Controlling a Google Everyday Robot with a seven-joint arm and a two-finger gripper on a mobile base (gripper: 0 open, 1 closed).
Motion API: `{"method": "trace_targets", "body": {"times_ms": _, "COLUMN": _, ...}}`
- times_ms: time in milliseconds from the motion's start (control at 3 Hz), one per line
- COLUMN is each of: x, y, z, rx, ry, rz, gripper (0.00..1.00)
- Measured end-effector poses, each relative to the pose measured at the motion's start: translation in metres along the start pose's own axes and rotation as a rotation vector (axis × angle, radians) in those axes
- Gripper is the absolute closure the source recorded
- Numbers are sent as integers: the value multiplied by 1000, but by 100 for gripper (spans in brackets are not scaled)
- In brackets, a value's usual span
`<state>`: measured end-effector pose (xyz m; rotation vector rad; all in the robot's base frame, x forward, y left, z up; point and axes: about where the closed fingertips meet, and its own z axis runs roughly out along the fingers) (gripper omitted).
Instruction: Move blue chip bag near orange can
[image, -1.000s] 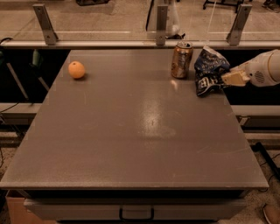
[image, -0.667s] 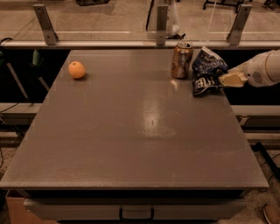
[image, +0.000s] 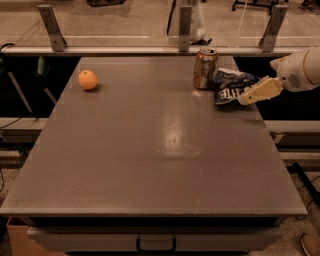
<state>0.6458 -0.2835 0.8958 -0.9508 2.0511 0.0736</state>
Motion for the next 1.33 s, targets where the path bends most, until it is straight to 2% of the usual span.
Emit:
{"method": "trace_targets", "body": {"times_ms": 333, "x": -15, "y": 6, "z": -38, "rx": 37, "ry": -5, "rz": -72, "gripper": 0}}
{"method": "trace_targets", "body": {"times_ms": 667, "x": -32, "y": 26, "z": -107, "rx": 47, "ry": -38, "rz": -177, "gripper": 0}}
{"method": "trace_targets", "body": {"times_ms": 1000, "x": -45, "y": 53, "z": -158, "rx": -16, "ry": -117, "rz": -289, "gripper": 0}}
{"method": "trace_targets", "body": {"times_ms": 1333, "x": -47, "y": 61, "z": -159, "rx": -37, "ry": -129, "rz": -337, "gripper": 0}}
